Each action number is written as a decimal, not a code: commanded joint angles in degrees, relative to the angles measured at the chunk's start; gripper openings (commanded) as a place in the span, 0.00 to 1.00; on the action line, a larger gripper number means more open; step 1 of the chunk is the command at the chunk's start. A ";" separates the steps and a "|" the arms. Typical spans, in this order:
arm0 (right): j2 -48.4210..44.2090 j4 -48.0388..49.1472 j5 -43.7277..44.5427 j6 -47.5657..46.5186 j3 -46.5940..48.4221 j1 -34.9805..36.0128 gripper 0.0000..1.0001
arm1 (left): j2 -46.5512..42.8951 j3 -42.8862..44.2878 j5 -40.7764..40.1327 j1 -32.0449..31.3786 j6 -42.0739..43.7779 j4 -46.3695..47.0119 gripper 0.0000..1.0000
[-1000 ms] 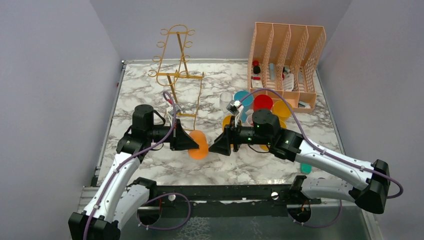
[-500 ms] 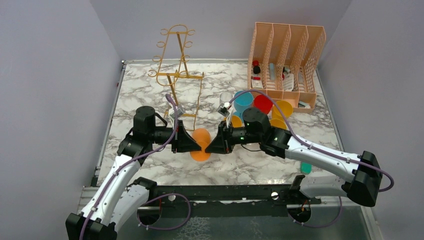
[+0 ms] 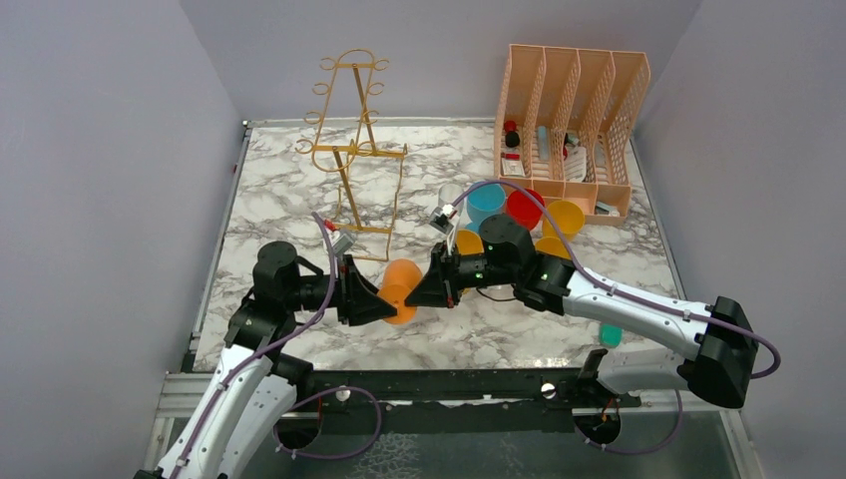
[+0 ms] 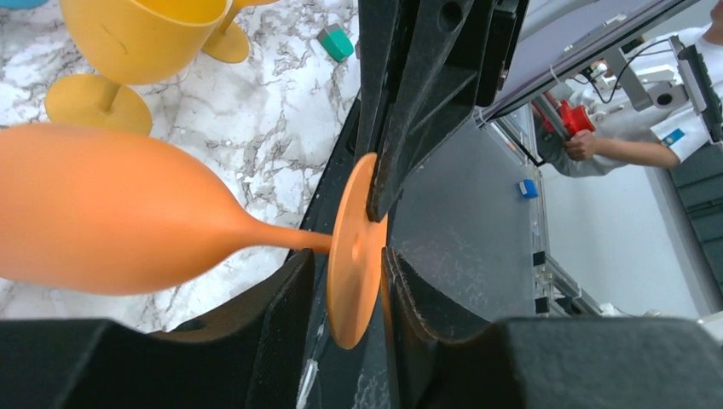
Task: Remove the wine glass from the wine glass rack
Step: Place the wine glass at the center of the board.
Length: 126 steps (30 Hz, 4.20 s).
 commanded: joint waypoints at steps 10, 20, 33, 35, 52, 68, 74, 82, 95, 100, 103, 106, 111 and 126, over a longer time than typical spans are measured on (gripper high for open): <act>0.11 6.04 -0.71 0.74 0.59 0.06 0.01 | -4.85 -3.46 -4.61 -0.36 -7.81 3.04 0.36; 0.04 5.30 -1.06 -0.17 0.74 0.08 0.05 | -3.15 -4.65 -6.67 -0.33 -8.74 7.88 0.00; -5.47 -2.94 16.94 -7.03 2.89 0.05 0.45 | -10.31 -4.60 -4.70 -0.29 1.63 10.73 0.00; -6.41 -4.55 21.36 -7.44 3.63 0.05 0.45 | -11.16 -5.69 -3.78 -0.36 1.68 14.09 0.00; -0.06 -14.06 1.69 -8.01 15.89 -16.99 0.54 | -8.60 -13.84 8.94 -0.39 14.82 34.04 0.00; 11.72 -21.44 -11.64 -15.35 26.30 -19.03 0.68 | -6.37 -16.46 13.30 -0.77 24.12 34.82 0.00; 16.23 -24.00 -13.00 -18.76 30.25 -19.10 0.68 | -6.41 -16.55 13.83 -1.79 23.53 35.47 0.00; 23.87 -33.31 -25.90 -22.46 38.46 -19.13 0.57 | -5.47 -16.39 14.07 -2.42 24.29 35.83 0.00; 28.35 -37.75 -38.43 -21.26 43.34 -19.52 0.25 | -5.65 -16.23 13.89 -2.46 24.23 35.93 0.00; 28.46 -35.46 -41.57 -18.19 42.83 -19.99 0.21 | -4.56 -15.57 14.51 -2.42 23.86 35.92 0.00; 28.76 -35.43 -44.07 -18.24 42.58 -20.08 0.18 | -5.03 -15.12 14.47 -2.45 23.99 35.88 0.00; 28.69 -35.62 -44.57 -18.35 42.50 -20.17 0.13 | -5.24 -14.59 13.92 -2.42 24.62 35.25 0.00; 26.98 -32.42 -45.00 -16.60 39.84 -20.17 0.07 | -4.65 -11.99 11.73 -2.42 31.08 26.68 0.00; 22.63 -26.25 -45.39 -12.89 33.60 -20.17 0.01 | -6.34 -8.58 12.25 -2.44 33.34 20.94 0.36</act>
